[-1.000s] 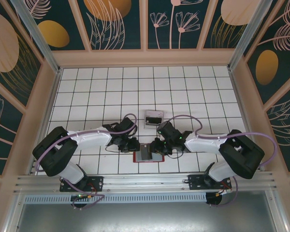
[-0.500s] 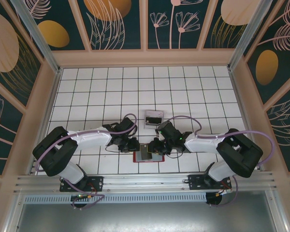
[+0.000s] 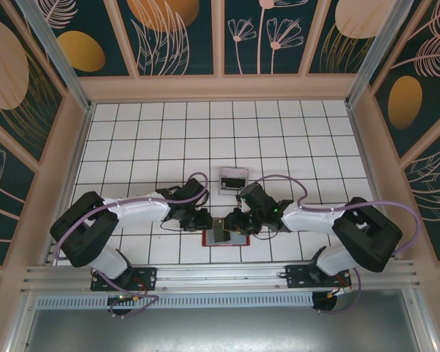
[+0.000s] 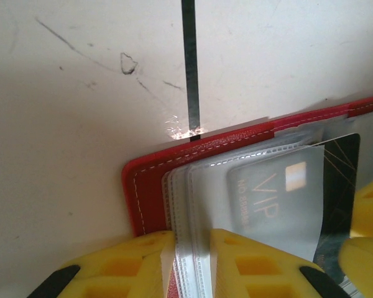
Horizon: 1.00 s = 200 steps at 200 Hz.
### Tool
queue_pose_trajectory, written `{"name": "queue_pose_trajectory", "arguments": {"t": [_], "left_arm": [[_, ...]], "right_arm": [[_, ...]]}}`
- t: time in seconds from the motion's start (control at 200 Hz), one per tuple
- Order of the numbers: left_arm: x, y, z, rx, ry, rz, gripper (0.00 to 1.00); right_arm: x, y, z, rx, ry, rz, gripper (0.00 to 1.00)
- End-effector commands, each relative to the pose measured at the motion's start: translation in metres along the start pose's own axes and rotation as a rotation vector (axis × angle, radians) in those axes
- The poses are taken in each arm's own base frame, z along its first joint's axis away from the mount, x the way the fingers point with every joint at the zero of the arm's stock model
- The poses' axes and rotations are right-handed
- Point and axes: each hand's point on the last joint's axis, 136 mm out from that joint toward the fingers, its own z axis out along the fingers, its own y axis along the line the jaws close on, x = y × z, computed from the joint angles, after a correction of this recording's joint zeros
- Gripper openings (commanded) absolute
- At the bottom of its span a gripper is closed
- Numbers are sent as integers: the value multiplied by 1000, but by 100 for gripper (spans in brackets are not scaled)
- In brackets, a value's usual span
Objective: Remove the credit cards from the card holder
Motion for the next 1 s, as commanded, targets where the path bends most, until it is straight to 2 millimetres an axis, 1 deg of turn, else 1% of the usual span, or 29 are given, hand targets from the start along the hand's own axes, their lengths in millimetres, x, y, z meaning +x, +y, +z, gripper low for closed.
{"name": "queue_pose_trajectory", "arguments": {"t": [0.0,0.105,0.28,0.45,0.53,0.605,0.871,0.996], "left_arm": [[26,41,20,-148,85,-30,24],[26,41,21,-149,86,-31,24],[27,43,21,-160,89,-33,24],[28,44,20,-168,88,-33,24],[28,44,20,-169,87,-33,23],[28,44,20,-169,87,-33,23],[29,46,20,-177,90,-34,24],[30,47,19,-181,91,-37,23]], "right_arm": [[1,-1,5,-12,18,9,27],[2,-7,7,-2,20,17,26],[3,-10,5,-4,8,20,23],[6,-24,9,35,18,40,24],[7,-25,11,33,23,43,23],[7,-22,11,16,26,39,23],[4,-23,5,29,-1,39,11],[3,-28,-1,50,-22,48,7]]}}
